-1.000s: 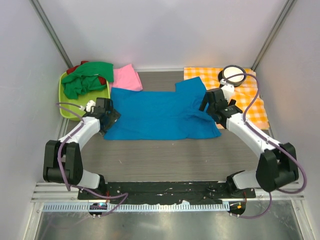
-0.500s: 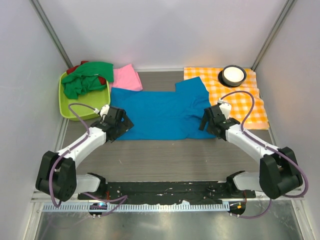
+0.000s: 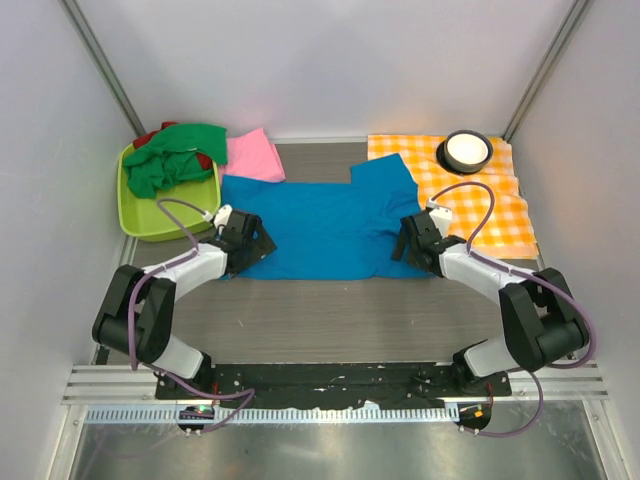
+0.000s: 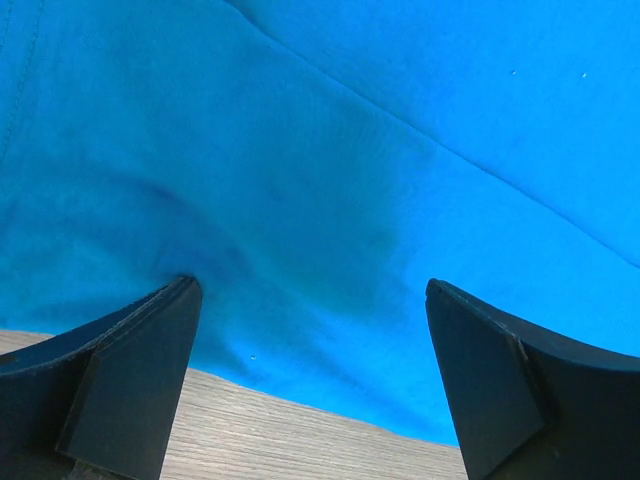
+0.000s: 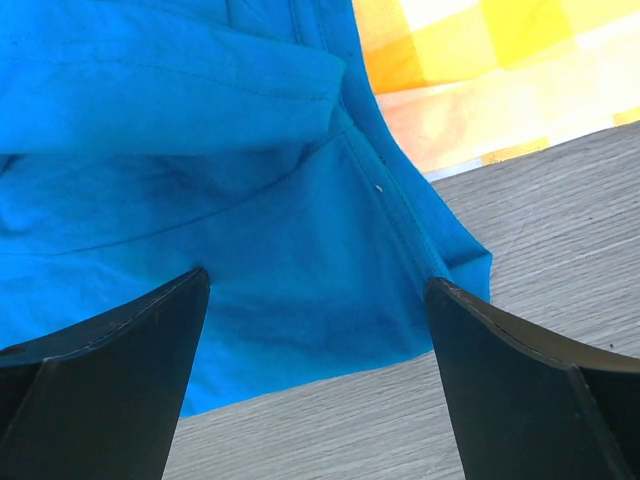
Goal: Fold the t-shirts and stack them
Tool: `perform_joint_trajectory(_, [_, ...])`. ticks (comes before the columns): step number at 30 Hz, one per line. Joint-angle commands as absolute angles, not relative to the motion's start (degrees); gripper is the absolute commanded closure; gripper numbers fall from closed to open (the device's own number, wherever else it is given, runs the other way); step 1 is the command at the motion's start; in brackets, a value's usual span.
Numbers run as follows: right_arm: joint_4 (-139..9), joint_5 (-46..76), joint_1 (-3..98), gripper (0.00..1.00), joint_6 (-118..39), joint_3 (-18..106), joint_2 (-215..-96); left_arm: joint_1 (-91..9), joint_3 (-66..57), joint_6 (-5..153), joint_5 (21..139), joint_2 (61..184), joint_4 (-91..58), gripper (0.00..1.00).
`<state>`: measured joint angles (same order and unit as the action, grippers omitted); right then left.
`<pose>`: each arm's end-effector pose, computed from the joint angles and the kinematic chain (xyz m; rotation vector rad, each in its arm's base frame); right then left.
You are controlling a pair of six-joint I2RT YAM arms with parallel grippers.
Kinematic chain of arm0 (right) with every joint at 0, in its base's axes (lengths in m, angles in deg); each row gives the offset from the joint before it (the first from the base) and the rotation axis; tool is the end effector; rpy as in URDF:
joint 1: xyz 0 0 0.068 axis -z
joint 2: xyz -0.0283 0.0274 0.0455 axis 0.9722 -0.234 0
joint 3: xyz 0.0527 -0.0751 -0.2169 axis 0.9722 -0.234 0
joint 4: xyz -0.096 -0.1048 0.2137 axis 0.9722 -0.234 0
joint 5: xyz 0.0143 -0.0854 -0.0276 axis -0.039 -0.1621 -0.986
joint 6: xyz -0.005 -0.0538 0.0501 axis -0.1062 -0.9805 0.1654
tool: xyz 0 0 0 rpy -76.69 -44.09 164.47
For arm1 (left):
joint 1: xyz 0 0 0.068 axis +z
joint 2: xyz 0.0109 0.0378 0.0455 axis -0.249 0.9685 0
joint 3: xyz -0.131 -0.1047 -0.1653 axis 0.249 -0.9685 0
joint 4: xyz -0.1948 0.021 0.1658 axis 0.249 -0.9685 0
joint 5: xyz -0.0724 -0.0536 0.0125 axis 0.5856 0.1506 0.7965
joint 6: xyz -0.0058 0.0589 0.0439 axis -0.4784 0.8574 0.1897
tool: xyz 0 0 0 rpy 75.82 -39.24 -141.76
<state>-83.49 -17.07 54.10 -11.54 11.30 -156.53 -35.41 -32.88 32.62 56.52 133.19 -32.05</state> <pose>0.2701 0.0838 0.1213 0.4158 2.4274 -0.1313 0.2841 -0.0917 0.1116 -0.7895 2.3711 -0.2033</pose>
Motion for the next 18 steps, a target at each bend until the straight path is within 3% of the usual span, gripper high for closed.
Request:
perform_joint_trajectory(1, [-78.94,-19.3,55.46,0.06,-9.79,8.93,-158.04,-35.51,-33.91,33.12,56.43,134.22,-28.36,0.0])
perform_joint_trajectory(18, [-103.27,-22.98,50.28,0.04,5.41,7.17,-151.28,-37.17,-43.49,25.21,57.22,122.46,-41.97,0.0])
